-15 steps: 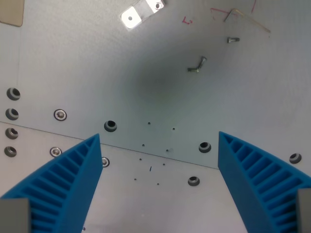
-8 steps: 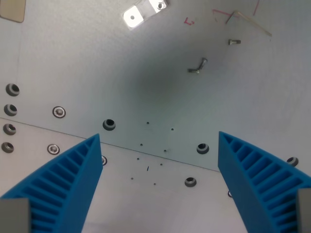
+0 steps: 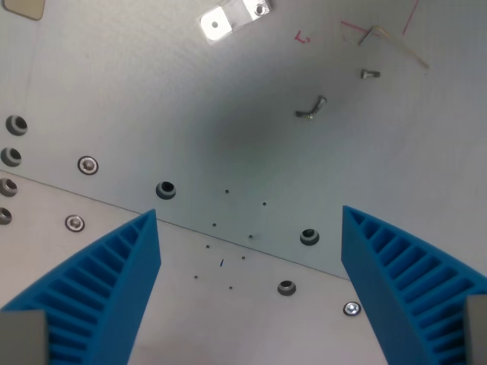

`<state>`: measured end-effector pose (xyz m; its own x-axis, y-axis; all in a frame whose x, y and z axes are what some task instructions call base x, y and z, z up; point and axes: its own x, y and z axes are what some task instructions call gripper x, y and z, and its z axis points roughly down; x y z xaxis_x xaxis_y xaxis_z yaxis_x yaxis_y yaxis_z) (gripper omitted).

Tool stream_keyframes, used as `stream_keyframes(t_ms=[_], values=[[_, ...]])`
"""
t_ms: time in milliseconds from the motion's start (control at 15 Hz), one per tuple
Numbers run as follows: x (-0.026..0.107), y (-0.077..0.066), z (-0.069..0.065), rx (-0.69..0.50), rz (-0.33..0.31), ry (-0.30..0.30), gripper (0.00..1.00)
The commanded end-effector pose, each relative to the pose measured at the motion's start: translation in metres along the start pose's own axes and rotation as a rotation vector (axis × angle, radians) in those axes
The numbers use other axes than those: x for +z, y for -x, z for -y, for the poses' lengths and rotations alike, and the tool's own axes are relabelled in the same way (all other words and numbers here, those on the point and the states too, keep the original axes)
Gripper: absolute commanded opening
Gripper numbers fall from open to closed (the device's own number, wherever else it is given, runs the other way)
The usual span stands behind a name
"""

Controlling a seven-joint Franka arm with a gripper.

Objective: Rotate around gripper negative z

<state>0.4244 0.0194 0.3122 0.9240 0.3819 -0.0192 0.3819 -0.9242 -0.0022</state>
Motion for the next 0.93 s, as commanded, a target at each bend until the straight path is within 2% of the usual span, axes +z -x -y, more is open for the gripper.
stream_keyframes(t_ms=[67, 933], values=[[-0.0025, 0.0002, -0.0006, -0.145, -0.006, 0.002, 1.00], [-0.0025, 0.0002, -0.0006, -0.318, -0.006, 0.002, 1.00]])
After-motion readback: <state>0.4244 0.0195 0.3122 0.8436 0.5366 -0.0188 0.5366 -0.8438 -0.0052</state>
